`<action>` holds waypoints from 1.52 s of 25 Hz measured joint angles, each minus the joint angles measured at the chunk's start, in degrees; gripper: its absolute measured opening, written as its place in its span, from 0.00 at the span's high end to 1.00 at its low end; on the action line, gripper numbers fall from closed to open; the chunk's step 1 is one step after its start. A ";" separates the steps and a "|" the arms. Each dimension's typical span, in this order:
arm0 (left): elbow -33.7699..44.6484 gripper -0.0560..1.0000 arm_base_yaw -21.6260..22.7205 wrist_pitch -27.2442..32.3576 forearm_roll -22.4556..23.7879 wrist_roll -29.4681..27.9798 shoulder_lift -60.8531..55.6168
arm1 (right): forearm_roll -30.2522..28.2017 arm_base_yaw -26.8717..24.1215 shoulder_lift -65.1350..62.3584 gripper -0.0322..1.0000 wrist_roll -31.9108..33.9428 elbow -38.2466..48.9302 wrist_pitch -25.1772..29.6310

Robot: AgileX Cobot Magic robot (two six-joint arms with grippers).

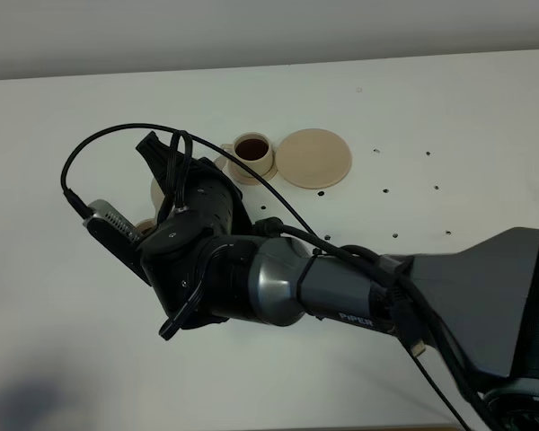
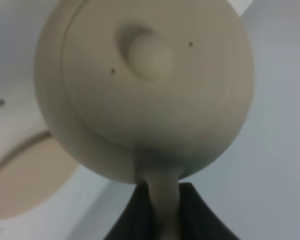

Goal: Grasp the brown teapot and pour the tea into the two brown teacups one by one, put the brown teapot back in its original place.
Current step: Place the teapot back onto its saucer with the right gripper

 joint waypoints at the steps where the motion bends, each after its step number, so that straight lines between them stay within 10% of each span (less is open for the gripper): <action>1: 0.00 0.54 0.00 0.00 0.00 0.00 0.00 | 1.82 0.00 -0.59 0.88 0.71 0.00 0.28; 23: 0.00 0.54 0.00 0.00 0.00 -0.05 0.00 | 56.94 -9.24 -5.71 0.88 6.56 0.00 3.64; 38: 0.00 0.54 0.00 0.00 0.00 -0.05 0.00 | 63.37 -10.67 -5.71 0.88 9.55 2.17 -5.84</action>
